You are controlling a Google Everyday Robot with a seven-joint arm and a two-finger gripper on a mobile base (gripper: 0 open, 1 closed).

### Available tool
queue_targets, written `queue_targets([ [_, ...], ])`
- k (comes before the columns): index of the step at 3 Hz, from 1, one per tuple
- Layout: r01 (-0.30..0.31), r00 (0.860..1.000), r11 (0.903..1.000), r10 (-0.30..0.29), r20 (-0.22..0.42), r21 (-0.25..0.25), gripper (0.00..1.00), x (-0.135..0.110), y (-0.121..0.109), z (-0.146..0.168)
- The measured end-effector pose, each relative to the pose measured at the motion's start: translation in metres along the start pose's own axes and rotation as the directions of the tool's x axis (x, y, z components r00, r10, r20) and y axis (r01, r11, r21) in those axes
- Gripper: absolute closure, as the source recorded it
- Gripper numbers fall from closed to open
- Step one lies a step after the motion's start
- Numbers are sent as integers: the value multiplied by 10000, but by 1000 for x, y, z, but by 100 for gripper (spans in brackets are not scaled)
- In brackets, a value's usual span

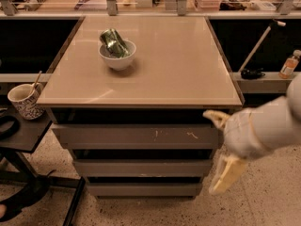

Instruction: Open middle drawer

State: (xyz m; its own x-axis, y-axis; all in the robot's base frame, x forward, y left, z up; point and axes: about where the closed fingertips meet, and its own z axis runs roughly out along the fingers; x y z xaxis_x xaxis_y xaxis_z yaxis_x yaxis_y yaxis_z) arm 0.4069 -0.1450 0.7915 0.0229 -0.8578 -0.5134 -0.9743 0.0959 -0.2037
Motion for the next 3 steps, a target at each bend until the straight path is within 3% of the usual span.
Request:
queue_targets([
  [1,-376,9963,9936,455,727,-1065,0,52,52,111],
  [2,-1189,9882,9753,1345,735,-1861,0,108,104,205],
  [3,-1612,9780,9723,1804,1047,-1692,0,118,104,235],
])
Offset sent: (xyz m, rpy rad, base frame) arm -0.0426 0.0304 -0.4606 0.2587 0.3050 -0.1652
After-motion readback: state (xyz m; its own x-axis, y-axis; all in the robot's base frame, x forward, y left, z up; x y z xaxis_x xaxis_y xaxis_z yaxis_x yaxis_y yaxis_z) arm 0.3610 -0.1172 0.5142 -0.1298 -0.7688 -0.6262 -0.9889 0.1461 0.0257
